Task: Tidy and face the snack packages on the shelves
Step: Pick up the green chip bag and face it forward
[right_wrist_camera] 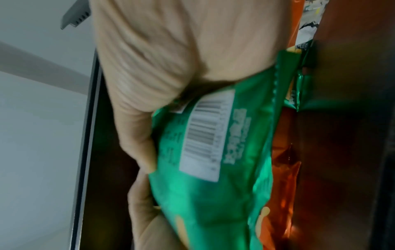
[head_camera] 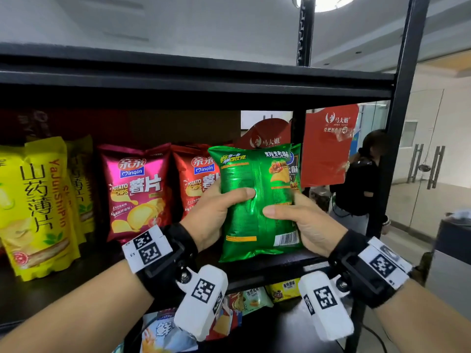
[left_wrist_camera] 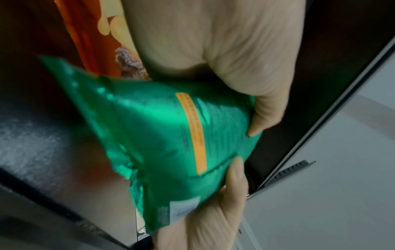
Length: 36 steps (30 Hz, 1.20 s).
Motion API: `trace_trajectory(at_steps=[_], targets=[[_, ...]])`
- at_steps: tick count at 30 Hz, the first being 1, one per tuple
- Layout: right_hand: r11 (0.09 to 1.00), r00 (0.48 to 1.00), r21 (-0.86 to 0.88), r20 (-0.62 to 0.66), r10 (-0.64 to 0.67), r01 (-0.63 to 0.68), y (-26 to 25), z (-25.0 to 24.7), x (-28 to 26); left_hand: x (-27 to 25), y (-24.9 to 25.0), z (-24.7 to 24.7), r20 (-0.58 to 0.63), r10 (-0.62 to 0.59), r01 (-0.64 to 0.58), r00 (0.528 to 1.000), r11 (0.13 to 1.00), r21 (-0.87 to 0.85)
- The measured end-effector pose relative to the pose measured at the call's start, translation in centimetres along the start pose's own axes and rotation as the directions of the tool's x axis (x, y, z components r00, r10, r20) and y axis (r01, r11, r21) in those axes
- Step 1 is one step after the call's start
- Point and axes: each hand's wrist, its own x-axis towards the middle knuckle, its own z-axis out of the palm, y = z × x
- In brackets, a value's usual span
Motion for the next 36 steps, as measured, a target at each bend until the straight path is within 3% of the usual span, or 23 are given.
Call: trace_trajectory(at_steps=[2, 4, 6, 7, 9, 11, 14, 17, 20, 24, 29, 32, 36], targets=[[0.992, 0.989, -0.115, -0.133, -0.07, 0.055, 0.1, -0.1, 0.3, 0.1, -0.1, -0.2, -0.145, 0.071, -0.047, 0.987, 0.986, 0.162], [0.958, 0.932, -0.278, -0.323, -0.163, 0.071, 0.2, -0.2, 0.5, 0.1, -0.2, -0.6, -0.256, 0.249, -0.127, 0.934, 0.902, 0.412], [0.864, 0.827, -0.502, -0.497, -0.263, -0.027, 0.1, 0.0, 0.5, -0.1, -0.3, -0.7, -0.198, 0.332, -0.18, 0.922, 0.821, 0.541], [0.798, 0.813, -0.597, -0.503, -0.293, -0.083, 0.1, 0.4, 0.4, -0.3, -0.5, -0.4, -0.137, 0.312, -0.193, 0.94, 0.818, 0.541], [0.726, 0.866, -0.68, -0.42, -0.273, -0.1, 0.4, 1.7, 0.1, -0.6, -1.0, 0.3, -0.043, 0.229, -0.177, 0.972, 0.848, 0.499], [0.728, 0.902, -0.682, -0.358, -0.242, -0.076, 0.5, 3.0, -0.7, -0.5, -1.3, 0.6, -0.032, 0.172, -0.141, 0.985, 0.888, 0.439], [0.8, 0.94, -0.599, -0.292, -0.179, -0.034, 0.1, 4.3, -1.9, 0.1, -1.2, -0.2, -0.074, 0.165, -0.14, 0.983, 0.953, 0.268], [0.851, 0.95, -0.525, -0.277, -0.142, -0.025, -0.3, 4.1, -1.6, 0.8, -1.3, -1.2, -0.143, 0.188, -0.144, 0.972, 0.951, 0.273], [0.885, 0.919, -0.464, -0.362, -0.153, -0.036, -0.4, 2.1, 0.3, 1.4, -1.8, -2.3, -0.193, 0.184, -0.119, 0.964, 0.944, 0.307], [0.897, 0.815, -0.411, -0.568, -0.114, -0.161, 0.3, -2.9, 4.0, 1.8, -2.1, -3.3, -0.208, 0.171, -0.096, 0.963, 0.94, 0.327], [0.866, 0.728, -0.331, -0.684, 0.054, -0.375, 1.8, -8.9, 8.7, 1.7, -2.3, -3.2, -0.25, 0.225, -0.092, 0.942, 0.887, 0.453], [0.864, 0.726, -0.243, -0.663, 0.184, -0.441, 2.9, -11.1, 10.8, 1.5, -2.3, -3.1, -0.286, 0.241, -0.085, 0.928, 0.881, 0.465], [0.814, 0.75, -0.298, -0.619, 0.233, -0.499, 4.5, -13.1, 12.1, 1.0, -2.3, -2.6, -0.296, 0.303, -0.117, 0.906, 0.85, 0.514]])
